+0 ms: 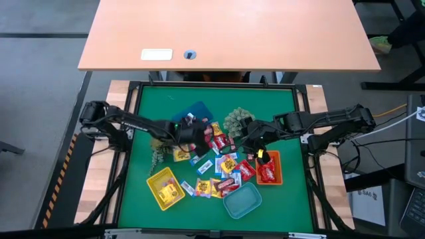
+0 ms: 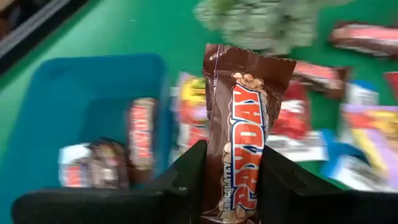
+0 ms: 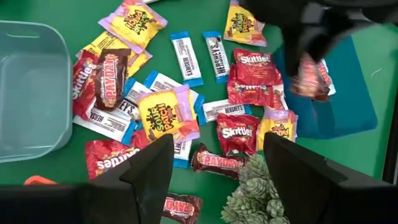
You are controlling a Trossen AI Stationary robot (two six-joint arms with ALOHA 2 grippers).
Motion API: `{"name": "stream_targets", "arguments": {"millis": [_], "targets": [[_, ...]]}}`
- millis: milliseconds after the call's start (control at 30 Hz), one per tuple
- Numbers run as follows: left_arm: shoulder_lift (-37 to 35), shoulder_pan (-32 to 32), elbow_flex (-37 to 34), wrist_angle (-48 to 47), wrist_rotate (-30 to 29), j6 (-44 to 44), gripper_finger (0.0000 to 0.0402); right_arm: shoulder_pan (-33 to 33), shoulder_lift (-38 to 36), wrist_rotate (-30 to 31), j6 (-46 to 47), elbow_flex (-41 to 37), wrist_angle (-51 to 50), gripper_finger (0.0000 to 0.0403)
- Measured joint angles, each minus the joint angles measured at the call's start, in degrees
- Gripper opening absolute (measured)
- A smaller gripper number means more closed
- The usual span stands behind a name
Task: Sort candy
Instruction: Put the brown chocolate into the blue bin
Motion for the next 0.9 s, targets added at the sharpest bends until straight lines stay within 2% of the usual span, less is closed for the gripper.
{"name": "stream_targets", "arguments": {"millis": [333,567,900], "targets": [[0.02,9.47,0.00,-2.54,0.02,0.42,0.0097,0.00,0.00,-0.02,0.00,0.00,-0.12,0.0248],[0.04,12.62,0.00,-5.70,1.25,0.42,0.0098,0.00,0.00,-0.02,0.00,0.00,-0.12,0.0248],[0.04,14.32,0.00,-6.60,2.43,2.07,0.0156,-0.02,0.00,-0.59,0.00,0.00,-0.12,0.0248]]}}
